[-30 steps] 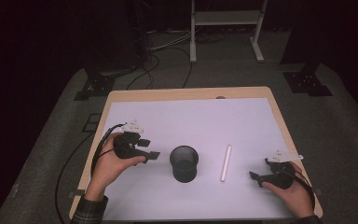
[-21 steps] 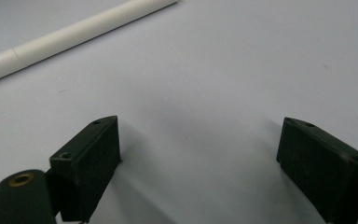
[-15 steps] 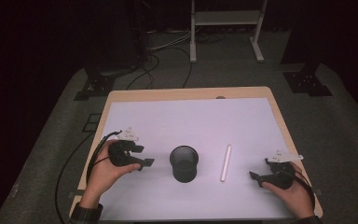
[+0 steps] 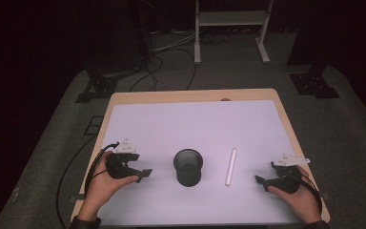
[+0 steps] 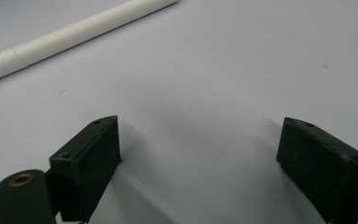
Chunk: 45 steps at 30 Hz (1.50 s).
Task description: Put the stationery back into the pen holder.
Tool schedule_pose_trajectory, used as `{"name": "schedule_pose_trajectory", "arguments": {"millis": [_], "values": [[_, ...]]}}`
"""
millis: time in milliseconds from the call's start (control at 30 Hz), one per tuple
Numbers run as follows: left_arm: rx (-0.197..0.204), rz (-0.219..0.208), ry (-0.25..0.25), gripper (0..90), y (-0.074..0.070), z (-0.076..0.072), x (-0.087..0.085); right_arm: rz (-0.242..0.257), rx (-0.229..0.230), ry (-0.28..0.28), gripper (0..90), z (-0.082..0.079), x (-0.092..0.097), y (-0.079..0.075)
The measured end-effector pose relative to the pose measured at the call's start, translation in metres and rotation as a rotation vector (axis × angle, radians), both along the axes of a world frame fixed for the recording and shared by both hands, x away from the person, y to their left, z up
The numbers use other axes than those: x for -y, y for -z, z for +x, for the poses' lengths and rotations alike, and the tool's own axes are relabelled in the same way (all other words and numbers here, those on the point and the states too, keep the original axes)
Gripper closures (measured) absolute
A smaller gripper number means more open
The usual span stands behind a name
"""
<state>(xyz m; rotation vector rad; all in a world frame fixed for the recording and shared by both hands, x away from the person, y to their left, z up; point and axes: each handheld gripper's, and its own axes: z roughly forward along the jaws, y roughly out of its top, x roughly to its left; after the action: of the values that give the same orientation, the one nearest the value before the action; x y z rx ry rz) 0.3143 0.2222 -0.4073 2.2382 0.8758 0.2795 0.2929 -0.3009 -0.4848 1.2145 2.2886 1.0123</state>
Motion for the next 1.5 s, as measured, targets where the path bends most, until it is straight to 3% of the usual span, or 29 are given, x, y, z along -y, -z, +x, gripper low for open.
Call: {"name": "schedule_pose_trajectory", "arguments": {"millis": [300, 567, 800, 933, 1167, 1300, 1500], "values": [[0.011, 0.026, -0.019, 10.7, 0.03, -0.007, -0.008, -0.004, 0.001, -0.001, 12.3, 0.0, -0.001, 0.0], [0.043, 0.045, -0.029, 8.8, 0.046, -0.011, -0.015, -0.006, 0.002, 0.0, 12.1, 0.0, -0.001, 0.0], [0.044, 0.072, -0.043, 8.8, 0.053, -0.009, -0.015, -0.004, -0.001, 0.0, 12.2, 0.0, -0.001, 0.0], [0.012, 0.092, -0.058, 8.3, 0.062, -0.01, -0.014, -0.003, 0.0, 0.002, 13.0, 0.0, 0.0, 0.0], [0.047, 0.051, -0.06, 4.2, 0.068, -0.011, -0.019, -0.008, 0.004, 0.005, 13.7, -0.001, -0.001, -0.001], [0.079, 0.015, -0.054, 2.3, 0.073, -0.014, -0.023, -0.013, 0.001, 0.004, 19.3, -0.003, -0.003, -0.003], [0.081, 0.015, -0.055, 2.3, 0.073, -0.014, -0.023, -0.012, -0.012, 0.003, 26.4, -0.003, -0.004, -0.007]]}}
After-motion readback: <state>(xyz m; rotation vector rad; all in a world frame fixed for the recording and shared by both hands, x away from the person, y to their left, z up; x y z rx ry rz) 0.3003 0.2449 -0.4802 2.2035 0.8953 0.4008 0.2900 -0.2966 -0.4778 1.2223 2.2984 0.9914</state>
